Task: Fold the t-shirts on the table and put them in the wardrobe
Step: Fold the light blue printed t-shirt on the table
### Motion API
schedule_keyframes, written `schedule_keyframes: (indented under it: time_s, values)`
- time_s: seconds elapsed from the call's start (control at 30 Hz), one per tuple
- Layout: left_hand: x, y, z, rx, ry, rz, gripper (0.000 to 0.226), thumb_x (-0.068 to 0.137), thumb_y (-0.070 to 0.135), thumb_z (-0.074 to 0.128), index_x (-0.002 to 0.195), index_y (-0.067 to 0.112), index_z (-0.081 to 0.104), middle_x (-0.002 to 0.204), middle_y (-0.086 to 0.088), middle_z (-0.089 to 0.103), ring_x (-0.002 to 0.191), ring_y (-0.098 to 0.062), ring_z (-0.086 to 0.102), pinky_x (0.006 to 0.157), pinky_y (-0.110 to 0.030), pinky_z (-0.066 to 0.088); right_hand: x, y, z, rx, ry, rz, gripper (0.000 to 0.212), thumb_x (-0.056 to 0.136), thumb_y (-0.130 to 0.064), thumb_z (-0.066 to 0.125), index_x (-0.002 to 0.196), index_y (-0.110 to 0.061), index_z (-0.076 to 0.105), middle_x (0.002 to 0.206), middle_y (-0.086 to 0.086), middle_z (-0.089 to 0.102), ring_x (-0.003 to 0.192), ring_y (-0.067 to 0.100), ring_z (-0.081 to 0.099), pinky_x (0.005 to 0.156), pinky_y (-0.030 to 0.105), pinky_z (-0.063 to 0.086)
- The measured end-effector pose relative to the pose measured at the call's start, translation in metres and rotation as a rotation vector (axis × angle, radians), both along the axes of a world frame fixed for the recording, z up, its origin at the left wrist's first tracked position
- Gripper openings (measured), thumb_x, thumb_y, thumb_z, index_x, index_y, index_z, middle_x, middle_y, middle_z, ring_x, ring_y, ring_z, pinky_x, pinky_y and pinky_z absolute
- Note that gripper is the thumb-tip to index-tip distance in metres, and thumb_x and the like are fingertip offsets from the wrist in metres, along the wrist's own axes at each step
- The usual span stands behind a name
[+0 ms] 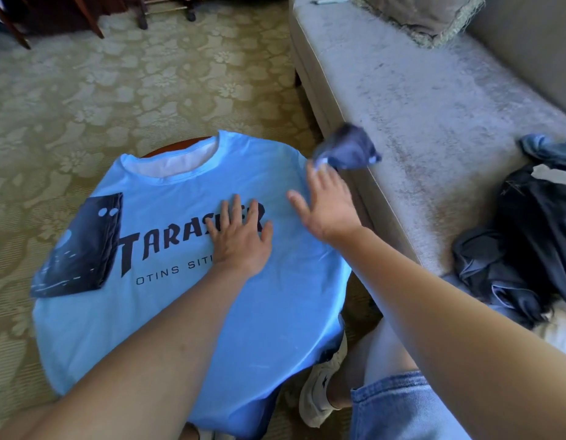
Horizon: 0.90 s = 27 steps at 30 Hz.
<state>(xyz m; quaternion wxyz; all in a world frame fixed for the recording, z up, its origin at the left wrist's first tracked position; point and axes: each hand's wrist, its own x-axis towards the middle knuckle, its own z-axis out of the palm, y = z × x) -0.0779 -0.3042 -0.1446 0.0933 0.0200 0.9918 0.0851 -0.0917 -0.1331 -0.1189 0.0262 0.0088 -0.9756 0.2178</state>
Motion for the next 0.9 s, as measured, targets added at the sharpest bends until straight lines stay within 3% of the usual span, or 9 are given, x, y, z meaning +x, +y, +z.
schedule_keyframes:
  time_s: [0.07, 0.17, 0.33, 0.5, 0.6, 0.73, 0.9]
  values:
    - [0.000, -0.009, 0.007, 0.081, 0.026, 0.024, 0.058, 0.103, 0.044, 0.025, 0.156, 0.022, 0.012, 0.164, -0.005, 0.001, 0.150, -0.024, 0.000, 0.119, -0.052, 0.001, 0.007, -0.016, 0.001, 0.241, -0.044, 0.257, 0.077, 0.097, -0.060, 0.032, 0.155, -0.012, 0.016, 0.164, 0.004, 0.005, 0.150, 0.024, 0.002, 0.120, 0.051, 0.006]
    - [0.007, -0.043, 0.017, 0.086, 0.135, 0.093, 0.057, 0.103, 0.042, 0.030, 0.153, 0.017, 0.022, 0.162, -0.007, 0.010, 0.149, -0.025, 0.008, 0.118, -0.051, 0.009, 0.017, -0.027, 0.000, 0.331, -0.125, 0.410, 0.074, 0.095, -0.063, 0.036, 0.153, -0.017, 0.025, 0.164, -0.005, 0.002, 0.150, 0.019, -0.004, 0.119, 0.053, -0.002]
    - [0.014, -0.104, 0.027, -0.002, 0.047, 0.157, 0.060, 0.102, 0.049, 0.025, 0.155, 0.022, 0.012, 0.163, -0.006, -0.002, 0.150, -0.024, -0.003, 0.120, -0.052, 0.001, 0.027, -0.032, 0.005, 0.400, -0.142, 0.404, 0.068, 0.094, -0.061, 0.040, 0.145, -0.015, 0.043, 0.160, -0.002, 0.023, 0.149, 0.019, 0.009, 0.121, 0.049, -0.003]
    - [0.014, -0.136, 0.028, -0.049, -0.020, 0.224, 0.064, 0.101, 0.052, 0.030, 0.155, 0.025, 0.010, 0.163, -0.005, -0.005, 0.150, -0.025, -0.005, 0.119, -0.053, 0.000, 0.034, -0.050, 0.013, 0.418, -0.098, 0.408, 0.060, 0.095, -0.053, 0.045, 0.140, -0.013, 0.046, 0.156, 0.001, 0.032, 0.145, 0.022, 0.021, 0.121, 0.045, 0.001]
    - [0.018, -0.155, 0.024, -0.069, -0.050, 0.311, 0.069, 0.099, 0.058, 0.028, 0.156, 0.027, 0.007, 0.163, -0.005, -0.008, 0.150, -0.026, -0.008, 0.119, -0.056, -0.002, 0.033, -0.067, 0.011, 0.361, -0.072, 0.393, 0.062, 0.097, -0.048, 0.044, 0.148, -0.015, 0.032, 0.161, 0.003, 0.018, 0.147, 0.023, 0.016, 0.121, 0.046, 0.004]
    - [0.022, -0.179, 0.018, -0.092, -0.082, 0.375, 0.081, 0.093, 0.071, 0.022, 0.156, 0.026, -0.001, 0.162, -0.006, -0.015, 0.149, -0.029, -0.013, 0.118, -0.058, -0.003, 0.023, -0.097, 0.006, 0.303, -0.199, 0.295, 0.074, 0.099, -0.056, 0.034, 0.156, -0.024, 0.001, 0.164, 0.002, -0.006, 0.150, 0.027, -0.003, 0.121, 0.050, 0.002]
    - [0.027, -0.184, 0.006, -0.083, -0.104, 0.362, 0.085, 0.089, 0.076, 0.011, 0.156, 0.027, -0.004, 0.162, -0.007, -0.018, 0.148, -0.031, -0.017, 0.117, -0.060, -0.007, 0.018, -0.122, -0.019, 0.315, -0.296, 0.216, 0.077, 0.094, -0.070, 0.020, 0.156, -0.029, -0.002, 0.163, 0.000, -0.012, 0.150, 0.027, -0.013, 0.119, 0.056, -0.002]
